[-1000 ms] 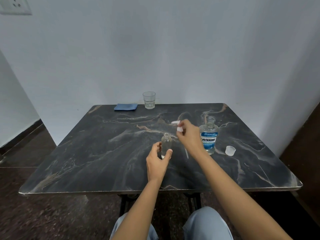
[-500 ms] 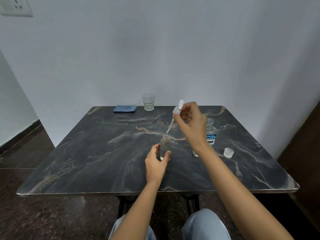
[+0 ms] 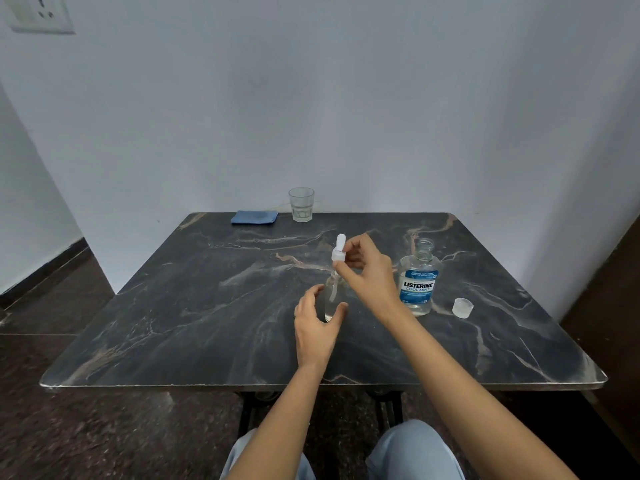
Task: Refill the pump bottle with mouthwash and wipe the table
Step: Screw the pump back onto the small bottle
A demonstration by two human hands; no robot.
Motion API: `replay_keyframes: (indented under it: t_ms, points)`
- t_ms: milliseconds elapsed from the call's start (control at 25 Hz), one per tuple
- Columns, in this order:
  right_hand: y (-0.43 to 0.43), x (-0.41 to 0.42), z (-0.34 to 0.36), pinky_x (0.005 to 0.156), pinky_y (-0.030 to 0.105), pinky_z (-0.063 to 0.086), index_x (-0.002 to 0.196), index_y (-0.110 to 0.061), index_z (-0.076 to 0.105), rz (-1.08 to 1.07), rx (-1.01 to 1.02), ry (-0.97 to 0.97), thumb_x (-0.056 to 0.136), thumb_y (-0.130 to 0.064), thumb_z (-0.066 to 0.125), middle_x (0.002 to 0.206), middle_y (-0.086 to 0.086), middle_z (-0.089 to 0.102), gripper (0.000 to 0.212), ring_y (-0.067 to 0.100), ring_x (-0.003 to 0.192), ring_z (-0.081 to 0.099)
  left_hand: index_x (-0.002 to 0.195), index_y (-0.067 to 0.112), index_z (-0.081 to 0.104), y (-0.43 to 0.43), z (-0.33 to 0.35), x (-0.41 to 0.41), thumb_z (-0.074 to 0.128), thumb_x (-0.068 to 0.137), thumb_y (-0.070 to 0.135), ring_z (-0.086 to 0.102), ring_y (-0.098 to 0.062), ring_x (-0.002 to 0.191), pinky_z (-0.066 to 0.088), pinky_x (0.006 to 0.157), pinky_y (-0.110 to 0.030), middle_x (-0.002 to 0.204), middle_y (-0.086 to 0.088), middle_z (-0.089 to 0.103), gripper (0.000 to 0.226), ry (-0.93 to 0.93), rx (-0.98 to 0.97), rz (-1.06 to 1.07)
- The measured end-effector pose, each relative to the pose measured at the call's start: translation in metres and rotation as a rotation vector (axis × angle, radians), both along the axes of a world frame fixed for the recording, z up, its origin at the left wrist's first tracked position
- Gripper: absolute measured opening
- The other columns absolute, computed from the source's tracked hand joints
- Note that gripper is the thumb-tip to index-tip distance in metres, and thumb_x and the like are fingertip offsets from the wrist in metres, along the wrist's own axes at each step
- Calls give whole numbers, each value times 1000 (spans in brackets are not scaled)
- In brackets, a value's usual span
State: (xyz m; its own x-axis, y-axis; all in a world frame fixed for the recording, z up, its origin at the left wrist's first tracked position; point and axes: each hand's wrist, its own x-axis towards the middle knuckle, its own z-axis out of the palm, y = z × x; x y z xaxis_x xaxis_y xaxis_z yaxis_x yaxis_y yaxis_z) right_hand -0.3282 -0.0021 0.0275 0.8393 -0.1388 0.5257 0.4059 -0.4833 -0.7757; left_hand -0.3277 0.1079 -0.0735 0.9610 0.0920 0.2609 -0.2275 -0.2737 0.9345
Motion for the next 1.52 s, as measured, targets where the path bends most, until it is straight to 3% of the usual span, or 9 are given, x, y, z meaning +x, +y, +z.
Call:
replay_keyframes:
  t_ms: [320, 640, 880, 1160, 1520]
  points:
    - [1, 6, -13, 86, 22, 54, 102, -18, 52, -11, -14, 83, 82, -14, 71, 100, -3, 65, 28, 8, 93, 64, 121, 31, 53, 0, 2, -1, 71, 81, 42, 44, -7, 122, 40, 102, -32, 124, 12, 53, 45, -35, 28, 22]
    - [1, 6, -19, 81, 14, 52, 103, -20, 51, -32, 44, 113, 82, -15, 73, 100, -6, 63, 31, 5, 92, 63, 122, 28, 54, 0, 3, -2, 69, 84, 39, 38, -1, 118, 34, 100, -27, 126, 12, 50, 42, -22, 35, 29]
    - [1, 6, -23, 78, 9, 47, 103, -23, 49, -31, 24, 164, 80, -13, 73, 98, -12, 60, 34, 1, 91, 60, 119, 29, 55, -1, 2, 0, 70, 84, 40, 39, 0, 117, 37, 103, -32, 124, 14, 50, 40, -30, 32, 36]
    - [0, 6, -30, 89, 22, 52, 105, -22, 50, -20, 42, 154, 80, -16, 74, 102, -6, 63, 36, 7, 98, 62, 115, 34, 53, 0, 1, 0, 71, 83, 37, 41, -3, 118, 40, 105, -36, 122, 14, 50, 36, -43, 37, 42]
    - [-2, 9, -33, 91, 24, 52, 116, -20, 49, 24, 101, 138, 87, -15, 63, 104, -8, 68, 32, 3, 100, 64, 116, 31, 56, -1, 1, 0, 71, 83, 37, 46, -8, 119, 44, 102, -39, 122, 12, 53, 37, -46, 25, 41]
